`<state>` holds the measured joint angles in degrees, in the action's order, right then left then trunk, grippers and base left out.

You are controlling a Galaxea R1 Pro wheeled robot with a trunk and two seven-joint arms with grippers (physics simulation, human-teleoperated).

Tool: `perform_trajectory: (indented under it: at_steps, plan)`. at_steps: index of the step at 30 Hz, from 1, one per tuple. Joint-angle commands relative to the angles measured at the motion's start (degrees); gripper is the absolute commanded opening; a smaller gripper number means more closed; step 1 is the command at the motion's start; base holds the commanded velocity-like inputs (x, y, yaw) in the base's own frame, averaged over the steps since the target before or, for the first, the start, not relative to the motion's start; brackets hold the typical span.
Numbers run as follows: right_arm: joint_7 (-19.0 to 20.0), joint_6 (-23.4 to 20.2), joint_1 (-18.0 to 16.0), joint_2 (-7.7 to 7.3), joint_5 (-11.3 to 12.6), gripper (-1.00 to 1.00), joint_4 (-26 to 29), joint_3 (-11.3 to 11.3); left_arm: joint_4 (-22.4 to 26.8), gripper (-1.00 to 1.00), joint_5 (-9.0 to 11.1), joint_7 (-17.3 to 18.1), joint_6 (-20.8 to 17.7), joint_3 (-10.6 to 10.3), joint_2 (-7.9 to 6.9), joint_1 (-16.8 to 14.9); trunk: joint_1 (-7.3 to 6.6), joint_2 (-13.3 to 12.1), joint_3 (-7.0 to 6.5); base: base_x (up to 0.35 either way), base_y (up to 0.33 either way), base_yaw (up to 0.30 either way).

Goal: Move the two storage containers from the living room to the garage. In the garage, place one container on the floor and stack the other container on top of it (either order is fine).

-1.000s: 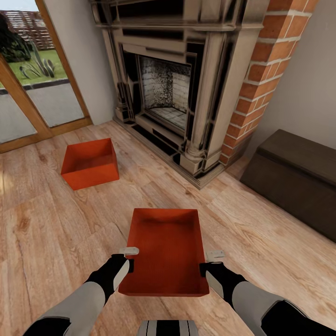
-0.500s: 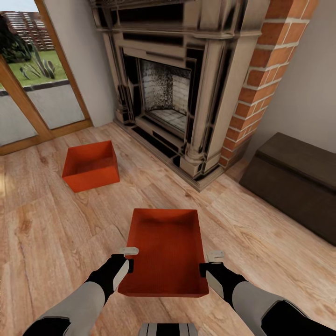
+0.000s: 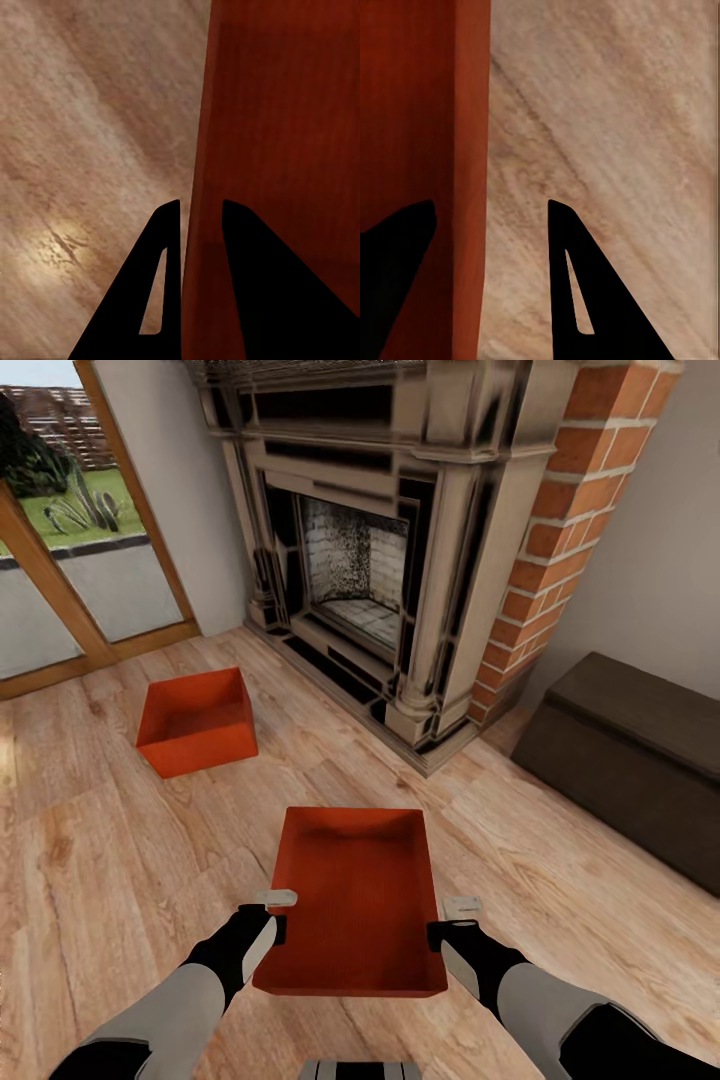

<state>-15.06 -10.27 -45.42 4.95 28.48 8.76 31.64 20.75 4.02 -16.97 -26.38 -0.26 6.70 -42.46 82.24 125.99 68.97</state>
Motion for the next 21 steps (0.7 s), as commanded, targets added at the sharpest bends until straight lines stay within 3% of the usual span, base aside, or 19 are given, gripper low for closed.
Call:
perform_trajectory:
  at_steps: [1,21]
  plan:
    - [-0.4,-0.4,0.0,-0.04,-0.2,-1.00,0.1,0.5,0.1,-1.00,-0.2,-0.6,-0.4,-0.3,-0.02,0.0,-0.23,-0.4,-0.15,0.000,0.000,0.000]
    - [-0.9,-0.4,0.0,0.06,-0.2,-1.00,0.5,0.5,0.4,-1.00,0.4,-0.3,-0.1,-0.1,-0.33,0.0,-4.40,-8.0,-3.55,0.000,0.000,0.000]
